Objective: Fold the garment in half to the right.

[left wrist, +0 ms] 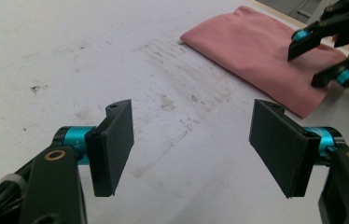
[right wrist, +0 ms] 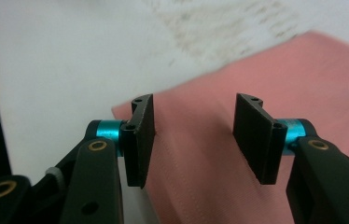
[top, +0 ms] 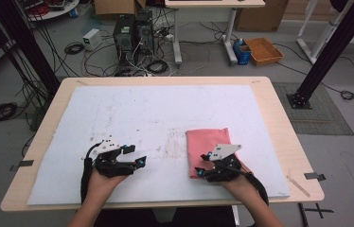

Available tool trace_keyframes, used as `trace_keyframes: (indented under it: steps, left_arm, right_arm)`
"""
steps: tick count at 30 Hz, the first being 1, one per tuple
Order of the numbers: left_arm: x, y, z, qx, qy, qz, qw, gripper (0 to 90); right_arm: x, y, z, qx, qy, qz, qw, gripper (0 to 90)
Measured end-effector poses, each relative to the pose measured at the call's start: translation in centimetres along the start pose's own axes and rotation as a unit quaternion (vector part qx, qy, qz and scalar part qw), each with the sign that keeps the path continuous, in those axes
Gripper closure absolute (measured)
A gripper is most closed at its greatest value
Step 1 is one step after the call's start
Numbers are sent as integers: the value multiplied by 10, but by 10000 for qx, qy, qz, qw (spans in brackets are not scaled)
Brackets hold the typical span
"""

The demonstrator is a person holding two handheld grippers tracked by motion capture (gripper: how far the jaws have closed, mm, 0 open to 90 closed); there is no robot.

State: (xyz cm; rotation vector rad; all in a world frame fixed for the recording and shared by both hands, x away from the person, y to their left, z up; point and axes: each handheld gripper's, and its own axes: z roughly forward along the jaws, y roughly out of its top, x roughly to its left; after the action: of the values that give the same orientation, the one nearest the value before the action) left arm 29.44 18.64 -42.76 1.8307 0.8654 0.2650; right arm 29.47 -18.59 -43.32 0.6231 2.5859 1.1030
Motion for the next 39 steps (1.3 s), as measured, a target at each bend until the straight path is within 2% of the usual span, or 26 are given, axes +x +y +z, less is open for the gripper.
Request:
trace_keyframes:
  steps: [3,4,5,8,10,14,19,22,24,29,32,35,39]
  left_arm:
    - [0,0,0,-16,4,6,10000,307]
    - [0,0,-1,-16,4,6,10000,308]
    - [0,0,-1,-18,5,3,10000,308]
    - [0,1,-1,-44,-2,4,10000,307]
    - [0,2,-2,-85,-13,18,10000,302]
    - [1,9,-6,-229,-20,80,9997,290]
    - [3,16,-10,-404,-27,108,9991,277]
    - [3,18,-8,-453,-75,113,9989,273]
    - [2,18,-5,-477,-157,145,9986,262]
    - [0,19,0,-535,-358,391,9972,257]
    - [1,19,3,-539,-521,403,9964,253]
    - [2,19,5,-600,-556,483,9955,252]
    - [6,19,5,-558,-490,485,9961,239]
  right_arm:
    - [3,-3,0,37,-22,-116,9999,477]
    - [3,-3,-3,6,-21,-81,10000,442]
    - [2,-2,-8,-77,-44,-14,10000,402]
    - [-6,1,-28,-447,-153,181,9987,357]
    - [-15,2,-43,-789,-224,354,9960,319]
    - [-36,4,-68,-1347,-445,680,9875,265]
    - [-63,9,-81,-1593,-618,1022,9800,215]
    - [-68,6,-81,-1711,-734,1137,9759,215]
    - [-69,2,-77,-1705,-660,1115,9768,215]
    - [-72,-13,-69,-1684,-492,1058,9788,215]
    - [-75,-19,-71,-1662,-383,955,9807,211]
    - [-76,-24,-73,-1672,-422,996,9800,211]
    - [-78,-30,-72,-1630,-472,1074,9796,211]
